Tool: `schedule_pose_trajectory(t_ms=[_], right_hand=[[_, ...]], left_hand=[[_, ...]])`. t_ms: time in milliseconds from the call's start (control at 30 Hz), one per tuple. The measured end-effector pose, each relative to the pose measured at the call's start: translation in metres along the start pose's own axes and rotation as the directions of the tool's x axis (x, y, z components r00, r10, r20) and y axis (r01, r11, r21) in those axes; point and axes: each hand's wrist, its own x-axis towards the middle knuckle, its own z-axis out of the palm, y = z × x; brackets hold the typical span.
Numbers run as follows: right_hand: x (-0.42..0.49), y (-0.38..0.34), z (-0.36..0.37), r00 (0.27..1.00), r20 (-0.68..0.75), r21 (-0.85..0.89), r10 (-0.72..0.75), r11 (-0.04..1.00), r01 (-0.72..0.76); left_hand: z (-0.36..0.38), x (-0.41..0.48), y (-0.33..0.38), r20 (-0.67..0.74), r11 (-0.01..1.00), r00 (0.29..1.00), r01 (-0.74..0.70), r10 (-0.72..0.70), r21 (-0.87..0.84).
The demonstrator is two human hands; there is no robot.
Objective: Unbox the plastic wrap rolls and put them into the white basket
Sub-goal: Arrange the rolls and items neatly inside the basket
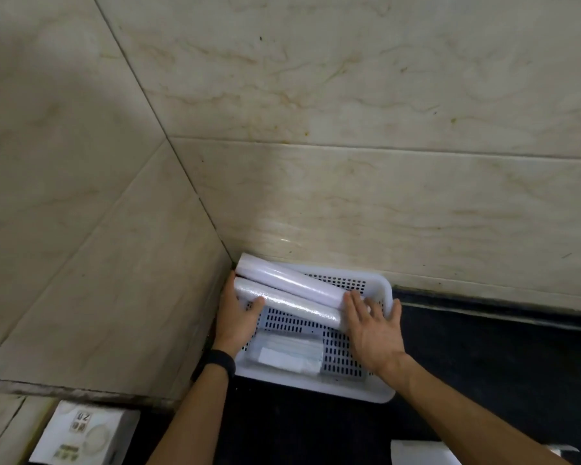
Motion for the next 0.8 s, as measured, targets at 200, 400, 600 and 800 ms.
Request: schedule_pose_trajectory(t_ms=[200,400,600,800], right_hand=[[-0.002,-0.002,0.007,0.999,-0.003,0.004,0.037,0.999,-0.037],[-0.003,-0.001,-0.006,0.998,-0.013,0.1,0.056,0.994,-0.054],[-0.002,0.015,-0.015,1.0,0.021,0.172,0.021,0.985,-0.025],[-0.026,0.02,-0.027,0.998,-0.054,0.232,-0.03,0.972,0.041]], left_hand=[[-0.003,0.006,0.004,0.051,0.994,0.998,-0.031,0.026,0.102],[-0.007,0.0,0.009,-0.009,0.95,1.0,0.019,-0.017,0.312],[-0.01,-0.016,0.017,-0.02,0.955,1.0,0.01,-0.004,0.297],[-0.009,-0.065,0.021,0.013,0.945,0.997,-0.071,0.071,0.319]])
